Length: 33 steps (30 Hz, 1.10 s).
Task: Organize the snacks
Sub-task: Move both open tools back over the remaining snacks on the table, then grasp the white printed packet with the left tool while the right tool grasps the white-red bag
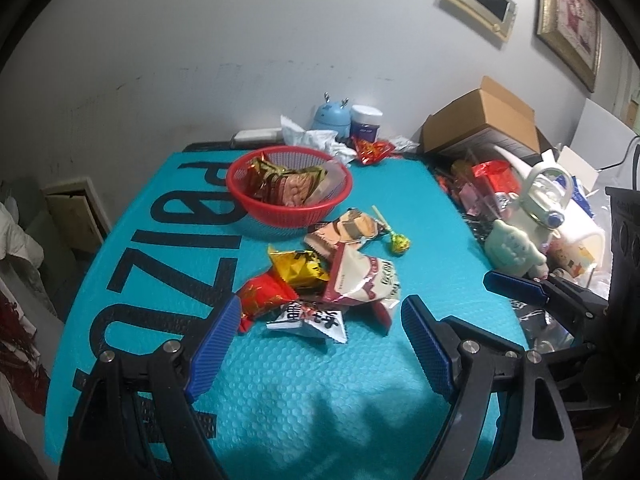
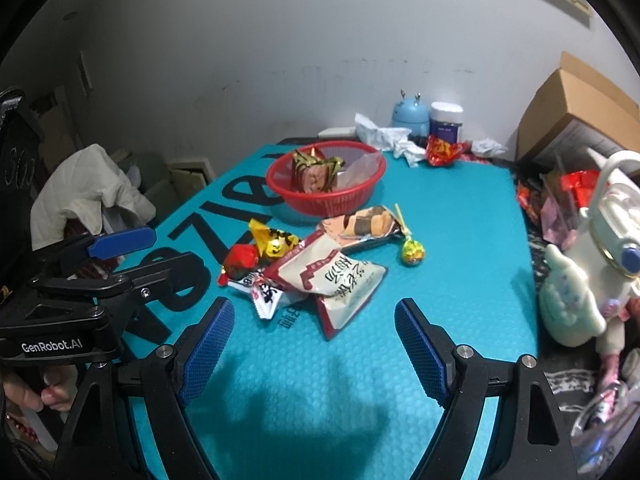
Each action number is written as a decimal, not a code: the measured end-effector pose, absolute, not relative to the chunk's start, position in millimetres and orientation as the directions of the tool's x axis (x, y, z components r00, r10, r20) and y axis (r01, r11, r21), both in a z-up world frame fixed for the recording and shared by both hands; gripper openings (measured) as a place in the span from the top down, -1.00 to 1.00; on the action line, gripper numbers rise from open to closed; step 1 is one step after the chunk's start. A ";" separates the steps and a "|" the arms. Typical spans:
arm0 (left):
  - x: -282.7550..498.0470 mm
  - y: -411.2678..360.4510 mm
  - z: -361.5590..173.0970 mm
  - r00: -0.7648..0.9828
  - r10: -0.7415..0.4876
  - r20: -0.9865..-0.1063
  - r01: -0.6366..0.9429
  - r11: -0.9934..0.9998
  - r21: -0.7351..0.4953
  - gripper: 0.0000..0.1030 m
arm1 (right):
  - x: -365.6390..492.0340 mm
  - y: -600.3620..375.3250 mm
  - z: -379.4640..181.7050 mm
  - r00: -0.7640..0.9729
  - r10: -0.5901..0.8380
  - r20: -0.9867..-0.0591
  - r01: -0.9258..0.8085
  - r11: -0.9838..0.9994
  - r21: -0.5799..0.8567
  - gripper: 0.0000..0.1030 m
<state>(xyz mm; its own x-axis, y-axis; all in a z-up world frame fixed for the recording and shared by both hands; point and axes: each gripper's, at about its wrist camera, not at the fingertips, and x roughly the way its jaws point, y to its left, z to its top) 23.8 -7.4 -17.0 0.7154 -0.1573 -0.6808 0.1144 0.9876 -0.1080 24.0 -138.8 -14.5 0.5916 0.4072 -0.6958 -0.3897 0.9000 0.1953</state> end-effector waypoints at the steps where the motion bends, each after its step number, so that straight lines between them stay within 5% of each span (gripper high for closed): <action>1: 28.1 -6.1 -19.1 0.713 -0.156 -0.684 0.111 0.988 -0.109 -0.59 | 27.3 -138.0 -16.4 0.588 0.408 -0.699 -0.390 0.899 0.198 -0.62; 18: 78.0 13.0 -53.5 0.664 -0.140 -0.734 0.077 0.990 -0.119 -0.59 | 81.1 -128.7 -48.2 0.557 0.384 -0.736 -0.414 0.897 0.155 -0.62; 33: 86.4 24.6 -61.5 0.657 -0.137 -0.741 0.059 0.990 -0.130 -0.59 | 121.6 -100.2 -77.8 0.371 0.528 -0.764 -0.644 0.739 0.198 -0.62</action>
